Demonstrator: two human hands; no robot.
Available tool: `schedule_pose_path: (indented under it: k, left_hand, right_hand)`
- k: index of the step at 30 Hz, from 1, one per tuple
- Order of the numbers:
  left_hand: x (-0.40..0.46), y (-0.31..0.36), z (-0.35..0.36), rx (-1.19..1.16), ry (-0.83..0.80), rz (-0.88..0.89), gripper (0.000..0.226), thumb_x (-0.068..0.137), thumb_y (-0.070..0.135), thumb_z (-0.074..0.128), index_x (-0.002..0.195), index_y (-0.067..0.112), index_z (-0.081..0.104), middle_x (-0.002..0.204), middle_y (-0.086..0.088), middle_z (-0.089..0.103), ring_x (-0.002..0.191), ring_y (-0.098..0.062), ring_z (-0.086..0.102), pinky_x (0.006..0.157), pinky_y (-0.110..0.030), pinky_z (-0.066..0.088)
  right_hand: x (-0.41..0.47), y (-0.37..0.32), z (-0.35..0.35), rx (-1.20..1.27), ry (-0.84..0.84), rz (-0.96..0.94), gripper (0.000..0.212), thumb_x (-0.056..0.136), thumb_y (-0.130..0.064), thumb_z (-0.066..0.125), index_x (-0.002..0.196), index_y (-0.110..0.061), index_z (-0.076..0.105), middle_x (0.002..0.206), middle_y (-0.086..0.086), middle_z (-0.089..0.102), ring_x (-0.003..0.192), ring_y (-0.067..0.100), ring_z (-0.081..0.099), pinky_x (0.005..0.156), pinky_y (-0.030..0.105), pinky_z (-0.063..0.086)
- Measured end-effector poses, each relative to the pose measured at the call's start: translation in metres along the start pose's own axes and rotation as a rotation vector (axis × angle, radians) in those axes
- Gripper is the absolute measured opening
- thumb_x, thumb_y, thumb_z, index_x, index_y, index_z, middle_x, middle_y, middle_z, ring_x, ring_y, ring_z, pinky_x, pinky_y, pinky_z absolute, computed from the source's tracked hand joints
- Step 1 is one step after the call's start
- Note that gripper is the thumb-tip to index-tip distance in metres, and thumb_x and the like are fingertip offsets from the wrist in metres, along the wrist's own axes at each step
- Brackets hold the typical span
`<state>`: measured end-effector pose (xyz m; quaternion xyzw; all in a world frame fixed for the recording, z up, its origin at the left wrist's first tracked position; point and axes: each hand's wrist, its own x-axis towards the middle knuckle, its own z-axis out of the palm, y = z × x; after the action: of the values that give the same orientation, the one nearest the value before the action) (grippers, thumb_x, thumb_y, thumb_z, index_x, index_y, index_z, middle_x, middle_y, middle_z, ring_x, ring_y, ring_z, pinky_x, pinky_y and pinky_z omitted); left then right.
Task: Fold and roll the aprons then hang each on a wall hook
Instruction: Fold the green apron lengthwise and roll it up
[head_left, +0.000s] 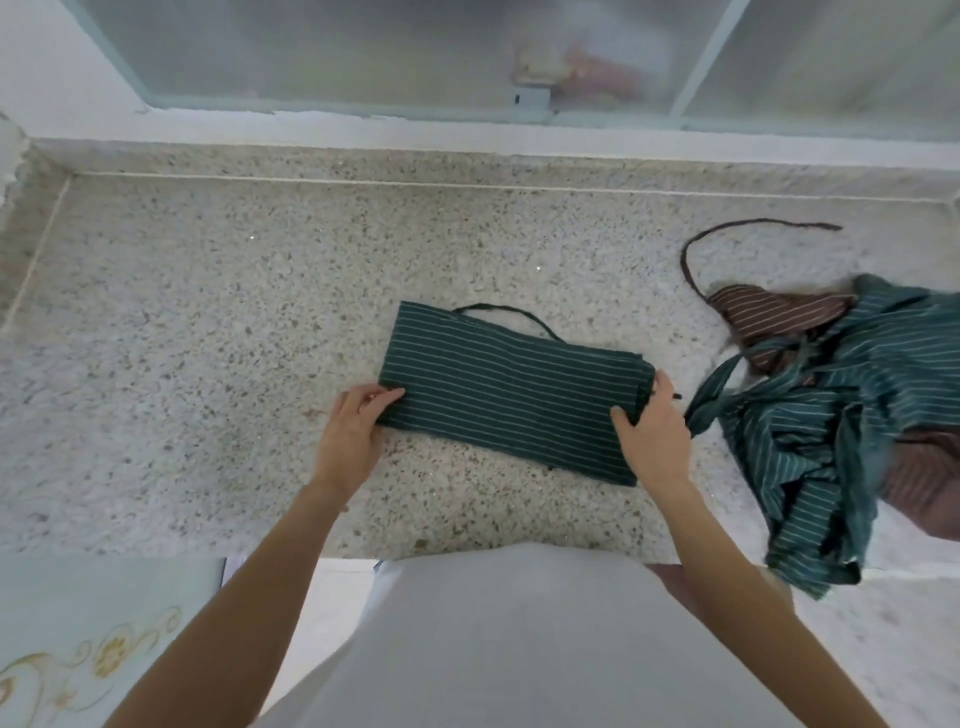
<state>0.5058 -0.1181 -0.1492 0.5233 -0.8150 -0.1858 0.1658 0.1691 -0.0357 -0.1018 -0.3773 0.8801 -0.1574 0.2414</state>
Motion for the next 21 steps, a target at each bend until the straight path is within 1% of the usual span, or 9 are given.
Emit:
schedule_pose_path:
  k: [2,5,8,10,12,15,17,19,21]
  left_hand:
    - [0.002,-0.004,-0.001,0.017,-0.021,0.035,0.058,0.067,-0.021,0.061,0.118,0.008,0.063,0.111,-0.018,0.057,0.098,-0.034,0.054,0.086,-0.040,0.047]
    - [0.007,-0.009,-0.003,0.034,-0.059,0.108,0.059,0.065,-0.022,0.063,0.117,0.005,0.063,0.109,-0.019,0.058,0.097,-0.036,0.057,0.084,-0.041,0.049]
    - [0.007,-0.009,-0.005,0.067,-0.117,0.172,0.058,0.061,-0.019,0.070,0.114,0.005,0.065,0.106,-0.016,0.061,0.092,-0.034,0.060,0.079,-0.041,0.054]
    - [0.006,-0.007,-0.006,0.073,-0.176,0.167,0.057,0.063,-0.013,0.072,0.115,0.008,0.065,0.109,-0.012,0.060,0.092,-0.030,0.059,0.077,-0.039,0.054]
    - [0.005,-0.005,-0.012,0.066,-0.250,0.138,0.052,0.068,-0.001,0.069,0.118,0.013,0.064,0.113,-0.007,0.058,0.097,-0.025,0.056,0.081,-0.037,0.052]
    - [0.019,-0.002,-0.023,0.004,-0.236,0.099,0.041,0.073,0.004,0.065,0.113,0.015,0.066,0.116,-0.006,0.058,0.102,-0.026,0.054,0.090,-0.043,0.048]
    - [0.041,0.001,-0.024,-0.064,-0.182,0.039,0.042,0.080,0.001,0.061,0.120,0.014,0.060,0.127,-0.008,0.052,0.113,-0.027,0.050,0.098,-0.043,0.042]
    - [0.069,0.005,-0.021,-0.059,-0.199,0.053,0.046,0.089,0.004,0.053,0.134,0.014,0.048,0.143,-0.008,0.038,0.128,-0.026,0.036,0.108,-0.038,0.031]
    - [0.096,0.007,-0.014,0.010,-0.252,0.131,0.047,0.093,0.007,0.047,0.139,0.014,0.041,0.149,-0.007,0.031,0.135,-0.026,0.027,0.112,-0.035,0.022]
  right_hand:
    - [0.007,0.002,0.002,-0.039,0.021,0.081,0.062,0.094,-0.032,0.054,0.143,-0.007,0.027,0.118,0.013,0.062,0.096,0.030,0.062,0.067,0.031,0.044]
    - [0.018,0.004,0.000,-0.148,0.027,0.120,0.043,0.094,-0.026,0.055,0.130,-0.006,0.044,0.110,0.014,0.064,0.093,0.030,0.063,0.066,0.033,0.046]
    - [0.020,0.008,0.001,-0.160,0.052,0.121,0.036,0.092,-0.019,0.056,0.124,-0.007,0.044,0.105,0.015,0.064,0.087,0.032,0.062,0.063,0.035,0.048]
    - [0.021,0.007,0.003,-0.145,0.066,0.110,0.037,0.091,-0.016,0.057,0.124,-0.009,0.041,0.111,0.015,0.061,0.089,0.033,0.061,0.063,0.038,0.049]
    - [0.019,0.007,0.006,-0.161,0.108,0.077,0.043,0.089,-0.014,0.059,0.127,-0.009,0.039,0.119,0.016,0.054,0.096,0.034,0.058,0.066,0.040,0.047]
    - [0.011,0.002,0.010,-0.304,0.311,-0.111,0.050,0.082,-0.014,0.065,0.127,-0.005,0.044,0.116,0.020,0.050,0.100,0.036,0.050,0.081,0.043,0.043]
    - [-0.005,-0.011,0.021,-0.268,0.385,-0.353,0.044,0.081,-0.018,0.067,0.121,-0.006,0.052,0.110,0.018,0.053,0.096,0.033,0.050,0.081,0.044,0.046]
    - [-0.023,-0.027,0.041,-0.228,0.253,-0.594,0.040,0.086,-0.031,0.062,0.121,-0.013,0.056,0.117,0.014,0.055,0.103,0.031,0.051,0.084,0.045,0.047]
    - [-0.039,-0.037,0.063,-0.295,-0.024,-0.684,0.046,0.094,-0.049,0.040,0.132,-0.026,0.050,0.139,0.009,0.045,0.126,0.030,0.042,0.100,0.047,0.037]
